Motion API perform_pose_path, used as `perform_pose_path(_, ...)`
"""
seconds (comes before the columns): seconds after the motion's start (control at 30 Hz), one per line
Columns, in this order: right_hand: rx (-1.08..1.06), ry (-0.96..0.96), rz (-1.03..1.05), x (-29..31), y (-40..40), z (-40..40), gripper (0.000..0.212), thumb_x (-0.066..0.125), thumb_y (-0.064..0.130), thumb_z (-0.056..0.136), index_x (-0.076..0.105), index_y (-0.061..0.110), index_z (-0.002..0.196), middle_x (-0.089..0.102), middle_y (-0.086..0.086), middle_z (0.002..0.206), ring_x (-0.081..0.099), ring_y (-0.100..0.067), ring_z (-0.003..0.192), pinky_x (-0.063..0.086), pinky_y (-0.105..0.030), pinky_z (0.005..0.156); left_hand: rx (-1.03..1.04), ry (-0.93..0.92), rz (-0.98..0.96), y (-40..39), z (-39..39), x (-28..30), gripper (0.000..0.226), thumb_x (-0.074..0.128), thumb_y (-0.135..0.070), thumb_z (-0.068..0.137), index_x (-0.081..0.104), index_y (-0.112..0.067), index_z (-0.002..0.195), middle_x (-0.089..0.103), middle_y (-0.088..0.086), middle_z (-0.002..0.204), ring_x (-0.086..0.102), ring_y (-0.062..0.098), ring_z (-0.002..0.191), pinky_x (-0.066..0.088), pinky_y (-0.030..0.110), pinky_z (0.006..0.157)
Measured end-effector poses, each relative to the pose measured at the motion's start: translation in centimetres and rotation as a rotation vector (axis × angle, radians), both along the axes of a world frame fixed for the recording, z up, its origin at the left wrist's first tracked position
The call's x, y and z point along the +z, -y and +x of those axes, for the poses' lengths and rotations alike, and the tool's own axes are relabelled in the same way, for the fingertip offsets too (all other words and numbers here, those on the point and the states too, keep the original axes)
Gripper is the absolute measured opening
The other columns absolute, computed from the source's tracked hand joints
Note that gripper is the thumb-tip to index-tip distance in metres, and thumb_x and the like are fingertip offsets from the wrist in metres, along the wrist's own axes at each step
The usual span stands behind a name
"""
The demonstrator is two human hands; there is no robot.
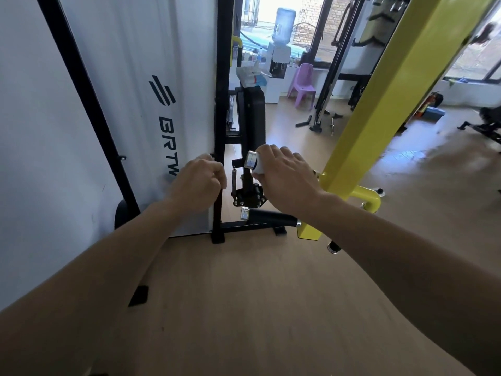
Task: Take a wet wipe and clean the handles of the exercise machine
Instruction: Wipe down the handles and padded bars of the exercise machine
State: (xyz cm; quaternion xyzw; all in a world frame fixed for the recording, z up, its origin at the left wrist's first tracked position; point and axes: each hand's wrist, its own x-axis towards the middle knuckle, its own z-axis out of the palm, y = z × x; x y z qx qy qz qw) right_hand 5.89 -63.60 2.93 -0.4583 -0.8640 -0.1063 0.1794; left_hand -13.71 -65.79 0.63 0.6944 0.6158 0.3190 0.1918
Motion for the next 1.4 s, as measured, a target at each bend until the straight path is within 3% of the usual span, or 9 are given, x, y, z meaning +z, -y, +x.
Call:
perform_pose_path(0.2, 0.070, -0.064, 0.091, -0.7, 0.7, 1.4, 0.045, 0.063, 0.019, 0.096, 0.051, 0.006, 0.138, 0.060, -0.010, 0.122, 0.057, -0.029, 0.110, 0.047, -0.043, 0.096, 0.065, -0.070, 0.062, 0.8, 0.8, 2.1, 0.033, 0.046, 0.001, 0.084, 0.064, -0.020, 0.066, 0.054, -0.013, 0.057, 0.048, 0.000, 0.055, 0.034, 0.025, 0.060)
perform_pose_path(0.3, 0.270, -0.080, 0.261, -1.5, 2.6, 2.4, 0.047, 0.063, 0.003, 0.088, 0.059, 0.002, 0.135, 0.062, -0.014, 0.125, 0.055, -0.031, 0.116, 0.045, -0.040, 0.097, 0.101, -0.129, 0.126, 0.3, 1.5, 2.6, 0.025, 0.048, -0.034, 0.095, 0.068, -0.025, 0.082, 0.058, -0.012, 0.065, 0.051, 0.006, 0.061, 0.036, 0.029, 0.069)
perform_pose_path(0.4, 0.267, 0.020, 0.137, -5.3, 4.1, 2.4, 0.053, 0.065, 0.001, 0.082, 0.061, 0.005, 0.134, 0.063, -0.012, 0.121, 0.057, -0.031, 0.111, 0.047, -0.042, 0.096, 0.050, -0.318, -0.026, -0.4, 1.1, 1.2, 0.019, 0.055, -0.047, 0.091, 0.066, -0.032, 0.097, 0.058, -0.012, 0.077, 0.055, 0.012, 0.072, 0.039, 0.030, 0.071)
perform_pose_path(0.57, -0.079, 0.103, -0.365, -10.1, 2.7, 2.1, 0.054, 0.048, 0.024, 0.102, 0.033, 0.013, 0.153, 0.048, -0.009, 0.146, 0.044, -0.030, 0.134, 0.037, -0.043, 0.110, -0.180, -0.518, -0.268, 0.4, 0.6, -4.1, 0.087, 0.072, -0.074, 0.067, 0.046, -0.037, 0.142, 0.065, -0.005, 0.122, 0.062, 0.018, 0.109, 0.050, 0.035, 0.089)
perform_pose_path(0.9, -0.228, 0.310, -0.355, -11.4, 2.3, 2.0, 0.069, 0.044, 0.051, 0.100, 0.027, 0.008, 0.152, 0.051, -0.010, 0.142, 0.049, -0.030, 0.128, 0.034, -0.042, 0.108, -0.221, -0.547, -0.099, -0.8, 2.1, -7.6, 0.035, 0.055, -0.055, 0.093, 0.061, -0.050, 0.127, 0.073, -0.004, 0.105, 0.068, 0.022, 0.098, 0.053, 0.036, 0.083)
perform_pose_path(1.0, -0.231, 0.261, -0.406, -11.8, 2.3, 1.1, 0.082, 0.055, 0.051, 0.095, 0.020, 0.007, 0.154, 0.043, -0.013, 0.147, 0.042, -0.033, 0.135, 0.028, -0.045, 0.116, -0.219, -0.526, -0.085, -0.9, 2.3, -7.7, 0.036, 0.055, -0.056, 0.092, 0.061, -0.050, 0.127, 0.073, -0.003, 0.105, 0.068, 0.023, 0.098, 0.052, 0.036, 0.081)
perform_pose_path(1.17, -0.194, 0.238, -0.365, -12.6, 3.2, -0.7, 0.078, 0.054, 0.019, 0.086, 0.019, 0.004, 0.154, 0.042, -0.012, 0.145, 0.039, -0.032, 0.136, 0.015, -0.048, 0.123, -0.209, -0.544, -0.014, -0.6, 2.8, -7.7, 0.033, 0.051, -0.058, 0.094, 0.067, -0.045, 0.119, 0.073, -0.002, 0.095, 0.069, 0.022, 0.091, 0.042, 0.029, 0.068)
perform_pose_path(1.3, -0.382, 0.380, -0.362, -12.2, 2.8, 1.9, 0.069, 0.062, 0.032, 0.088, 0.032, 0.003, 0.142, 0.051, -0.015, 0.133, 0.050, -0.034, 0.123, 0.022, -0.055, 0.117, -0.172, -0.522, -0.053, -0.5, 2.9, -7.8, 0.026, 0.056, -0.051, 0.093, 0.066, -0.047, 0.117, 0.069, -0.002, 0.091, 0.068, 0.024, 0.091, 0.040, 0.030, 0.067)
perform_pose_path(1.4, -0.347, 0.309, -0.416, -12.2, 2.5, 0.8, 0.086, 0.056, 0.043, 0.088, 0.017, 0.002, 0.152, 0.042, -0.018, 0.144, 0.040, -0.037, 0.135, 0.017, -0.055, 0.120, -0.137, -0.526, -0.046, -0.7, 3.2, -7.9, 0.031, 0.056, -0.049, 0.095, 0.064, -0.045, 0.124, 0.072, 0.001, 0.102, 0.068, 0.026, 0.097, 0.040, 0.031, 0.068)
